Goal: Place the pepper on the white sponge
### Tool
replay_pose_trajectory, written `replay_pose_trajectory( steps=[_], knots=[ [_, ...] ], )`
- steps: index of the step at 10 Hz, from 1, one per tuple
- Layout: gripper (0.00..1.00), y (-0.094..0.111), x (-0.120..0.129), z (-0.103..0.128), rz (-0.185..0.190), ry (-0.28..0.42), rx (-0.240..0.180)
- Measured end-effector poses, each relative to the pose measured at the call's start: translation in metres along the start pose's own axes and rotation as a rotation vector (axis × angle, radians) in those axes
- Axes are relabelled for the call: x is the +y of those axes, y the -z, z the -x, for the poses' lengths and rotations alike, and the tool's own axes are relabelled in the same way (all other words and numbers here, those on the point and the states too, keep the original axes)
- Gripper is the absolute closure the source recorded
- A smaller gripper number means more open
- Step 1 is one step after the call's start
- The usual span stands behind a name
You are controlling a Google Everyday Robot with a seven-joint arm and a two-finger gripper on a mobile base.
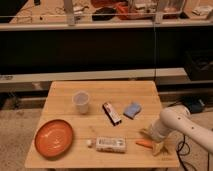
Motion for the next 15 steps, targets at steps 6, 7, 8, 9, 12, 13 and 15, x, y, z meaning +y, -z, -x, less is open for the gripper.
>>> replay_pose_trajectory(
  steps=[6,7,8,9,12,13,15],
  knots=[
    [0.60,0.006,0.001,-0.002,-0.004,-0.003,0.003],
    [0.72,0.007,0.000,-0.001,-0.001,0.002,0.004],
    [0.84,0.007,-0.001,-0.002,-0.001,0.001,0.002],
    [0.92,0.007,-0.004,-0.002,-0.006,-0.003,0.003],
    [0.98,0.020,-0.027,-0.006,-0.031,0.009,0.011],
    [0.98,0.023,-0.030,-0.007,-0.033,0.010,0.011],
    [0.98,0.027,-0.039,-0.007,-0.049,0.017,0.019]
  ],
)
